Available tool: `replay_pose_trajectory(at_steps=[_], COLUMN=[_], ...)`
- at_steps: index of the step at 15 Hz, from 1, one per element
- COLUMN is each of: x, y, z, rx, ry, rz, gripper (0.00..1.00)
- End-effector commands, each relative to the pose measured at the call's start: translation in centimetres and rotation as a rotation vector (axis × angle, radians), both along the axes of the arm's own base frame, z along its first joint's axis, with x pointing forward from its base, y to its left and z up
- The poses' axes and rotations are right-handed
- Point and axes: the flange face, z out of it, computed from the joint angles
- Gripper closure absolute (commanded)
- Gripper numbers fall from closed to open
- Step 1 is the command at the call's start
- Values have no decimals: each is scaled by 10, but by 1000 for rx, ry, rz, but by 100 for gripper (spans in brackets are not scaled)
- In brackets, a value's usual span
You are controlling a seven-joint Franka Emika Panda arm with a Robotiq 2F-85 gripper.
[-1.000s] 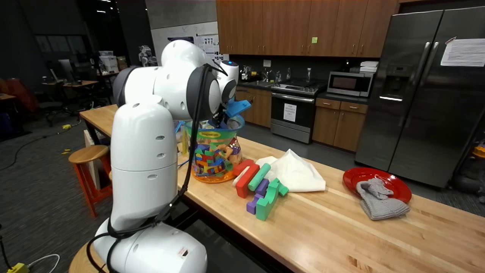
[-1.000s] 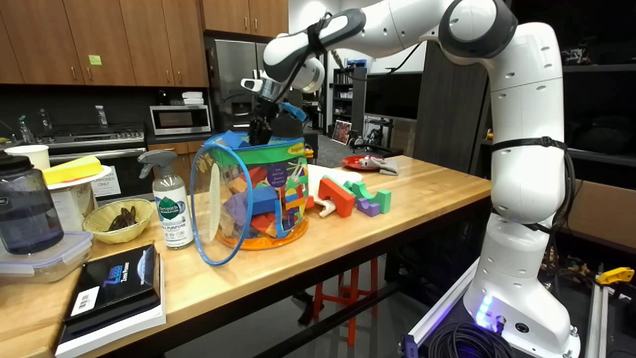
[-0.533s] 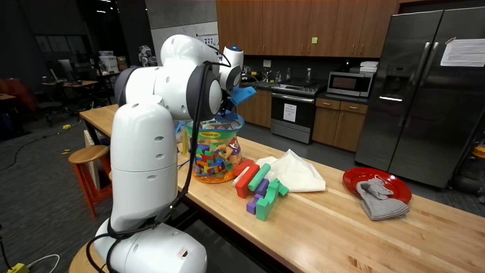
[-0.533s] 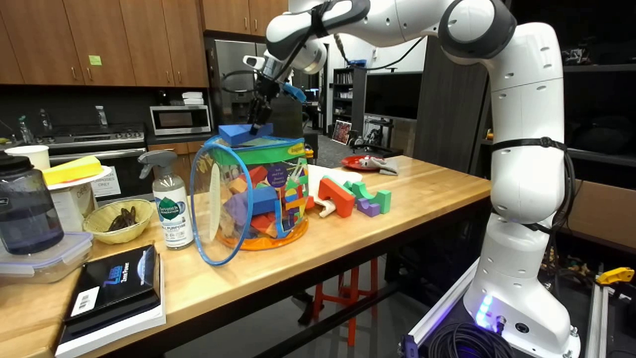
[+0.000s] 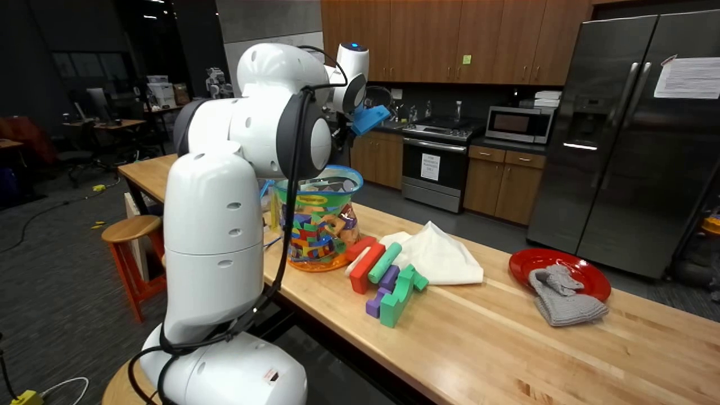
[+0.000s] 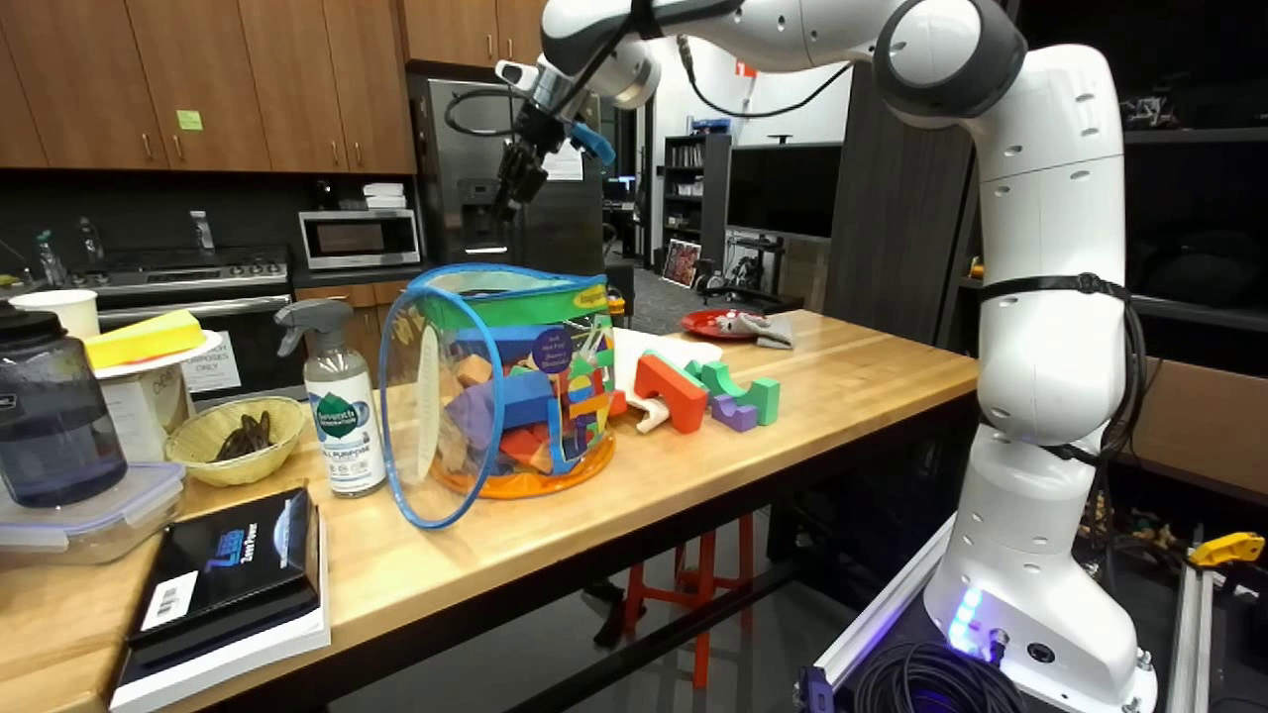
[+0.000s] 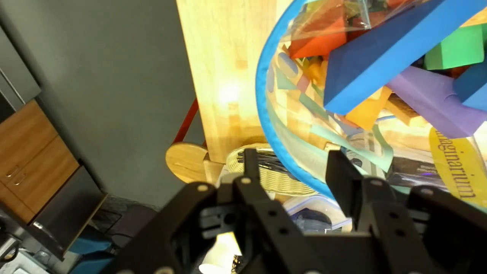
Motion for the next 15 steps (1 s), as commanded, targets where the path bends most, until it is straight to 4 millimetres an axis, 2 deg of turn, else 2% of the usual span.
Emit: replay_pose_trajectory(at_steps=[1,2,3,6,7,8,12,15], x=[1,0,3,4,4,4,0,-4], y=[-17,-19,-11,-15,-15,-15,-6,1], z=[19,18,11,11,11,11,-4,-21], rx=[2,9,5,5,5,5,3,-2], ry=[-22,-18,-20,-20,-20,-20,20,63], rz=[-8,-14,-19,-24,-24,-24,-18,-17], gripper=[75,32,49,33,32,8,0,0])
